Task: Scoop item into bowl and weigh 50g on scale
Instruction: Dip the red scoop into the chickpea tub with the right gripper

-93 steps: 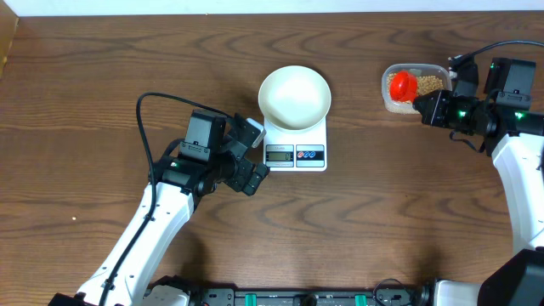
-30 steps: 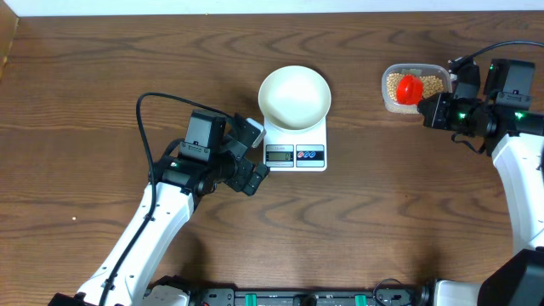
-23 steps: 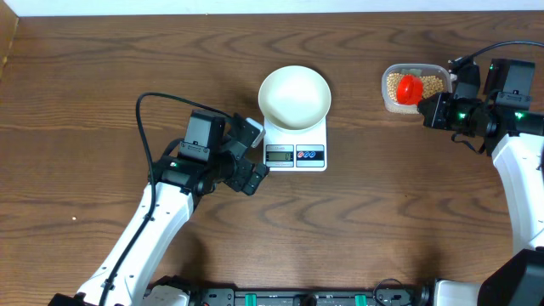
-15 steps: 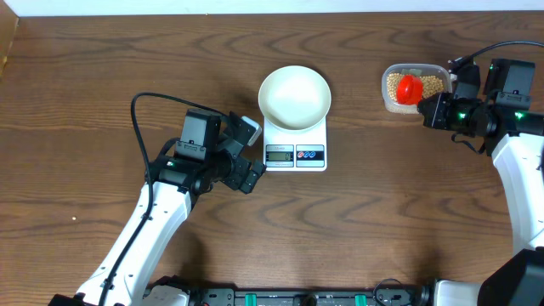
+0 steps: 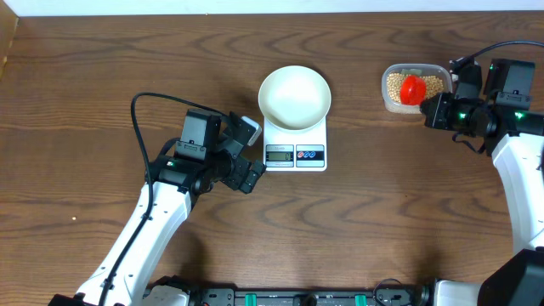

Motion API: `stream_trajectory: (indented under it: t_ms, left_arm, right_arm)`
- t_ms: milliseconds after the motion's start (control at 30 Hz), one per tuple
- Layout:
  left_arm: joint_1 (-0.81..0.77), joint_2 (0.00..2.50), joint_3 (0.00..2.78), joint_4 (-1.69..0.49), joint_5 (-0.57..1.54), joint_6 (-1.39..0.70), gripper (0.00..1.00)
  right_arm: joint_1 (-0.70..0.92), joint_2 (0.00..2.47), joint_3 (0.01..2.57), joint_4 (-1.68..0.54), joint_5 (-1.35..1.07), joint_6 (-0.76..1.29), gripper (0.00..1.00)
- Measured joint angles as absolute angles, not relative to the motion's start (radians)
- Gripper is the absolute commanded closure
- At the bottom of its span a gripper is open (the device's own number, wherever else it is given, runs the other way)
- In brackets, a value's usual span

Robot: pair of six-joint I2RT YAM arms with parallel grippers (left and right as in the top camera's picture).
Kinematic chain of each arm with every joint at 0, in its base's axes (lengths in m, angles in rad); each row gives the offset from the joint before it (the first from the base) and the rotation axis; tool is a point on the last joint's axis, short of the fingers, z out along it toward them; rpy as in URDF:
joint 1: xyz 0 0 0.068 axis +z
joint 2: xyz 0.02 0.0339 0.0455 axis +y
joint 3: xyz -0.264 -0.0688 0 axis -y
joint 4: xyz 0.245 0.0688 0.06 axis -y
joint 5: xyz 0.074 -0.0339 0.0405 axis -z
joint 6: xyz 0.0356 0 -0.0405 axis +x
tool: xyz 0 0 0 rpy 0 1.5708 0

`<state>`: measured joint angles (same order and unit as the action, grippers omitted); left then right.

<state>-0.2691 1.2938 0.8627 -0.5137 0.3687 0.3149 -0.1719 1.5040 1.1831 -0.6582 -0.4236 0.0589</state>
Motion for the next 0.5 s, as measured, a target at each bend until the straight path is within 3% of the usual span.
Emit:
stream_trajectory:
  t_ms: [500]
  left_arm:
    - [-0.269,1.294,0.863,-0.513,0.368,0.315,0.07]
  right_arm:
    - [-0.172,1.498,1.369,-0.824,-0.117,0.053,0.99]
